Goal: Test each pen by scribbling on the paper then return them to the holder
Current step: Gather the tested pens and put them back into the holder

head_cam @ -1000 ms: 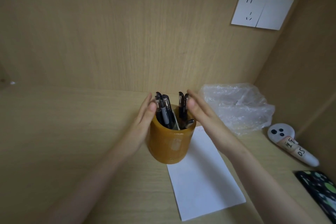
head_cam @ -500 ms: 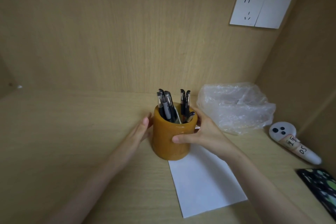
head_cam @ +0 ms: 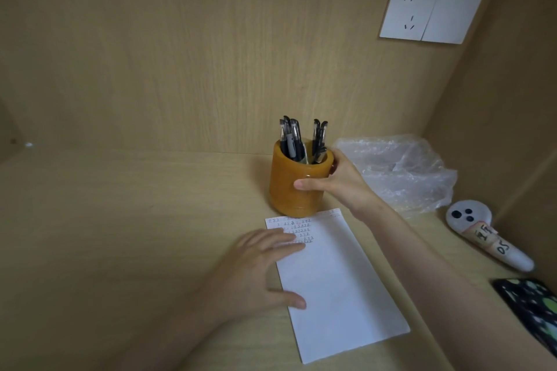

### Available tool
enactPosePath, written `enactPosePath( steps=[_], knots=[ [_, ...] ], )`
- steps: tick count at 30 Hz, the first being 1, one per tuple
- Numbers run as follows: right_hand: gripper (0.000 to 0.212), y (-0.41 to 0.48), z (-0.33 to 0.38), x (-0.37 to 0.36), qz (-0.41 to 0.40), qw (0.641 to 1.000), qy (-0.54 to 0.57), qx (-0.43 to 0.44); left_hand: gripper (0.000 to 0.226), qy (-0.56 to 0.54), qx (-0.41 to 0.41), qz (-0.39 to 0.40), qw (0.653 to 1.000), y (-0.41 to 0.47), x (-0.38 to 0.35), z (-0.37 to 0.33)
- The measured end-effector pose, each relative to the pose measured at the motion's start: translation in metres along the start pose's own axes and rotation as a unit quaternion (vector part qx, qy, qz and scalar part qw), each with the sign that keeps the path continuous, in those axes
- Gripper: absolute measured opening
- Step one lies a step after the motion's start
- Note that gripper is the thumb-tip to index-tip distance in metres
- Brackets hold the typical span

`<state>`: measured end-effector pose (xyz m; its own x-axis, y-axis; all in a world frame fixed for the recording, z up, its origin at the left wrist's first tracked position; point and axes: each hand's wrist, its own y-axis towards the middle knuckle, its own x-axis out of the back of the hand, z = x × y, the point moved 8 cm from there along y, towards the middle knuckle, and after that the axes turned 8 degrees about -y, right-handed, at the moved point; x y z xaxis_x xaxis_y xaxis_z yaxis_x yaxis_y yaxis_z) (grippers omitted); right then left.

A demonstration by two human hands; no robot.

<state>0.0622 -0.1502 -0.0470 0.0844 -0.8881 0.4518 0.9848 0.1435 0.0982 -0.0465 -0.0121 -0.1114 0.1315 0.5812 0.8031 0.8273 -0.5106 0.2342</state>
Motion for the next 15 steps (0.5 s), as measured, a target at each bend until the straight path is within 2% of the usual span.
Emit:
enactPosePath(
  steps=[4,12,15],
  knots=[
    [0.073,0.007,-0.005,-0.003,0.005,1.000,0.007,0.002,0.081,-0.013,0.002,0.033,0.999,-0.003,-0.005,0.005],
    [0.091,0.016,-0.016,-0.013,0.037,0.999,0.002,0.010,0.073,-0.043,0.016,0.079,0.996,-0.008,-0.002,0.015],
    [0.089,0.014,-0.014,-0.016,0.047,0.999,0.008,0.012,0.071,-0.042,0.014,0.082,0.996,-0.008,-0.004,0.017]
  ],
)
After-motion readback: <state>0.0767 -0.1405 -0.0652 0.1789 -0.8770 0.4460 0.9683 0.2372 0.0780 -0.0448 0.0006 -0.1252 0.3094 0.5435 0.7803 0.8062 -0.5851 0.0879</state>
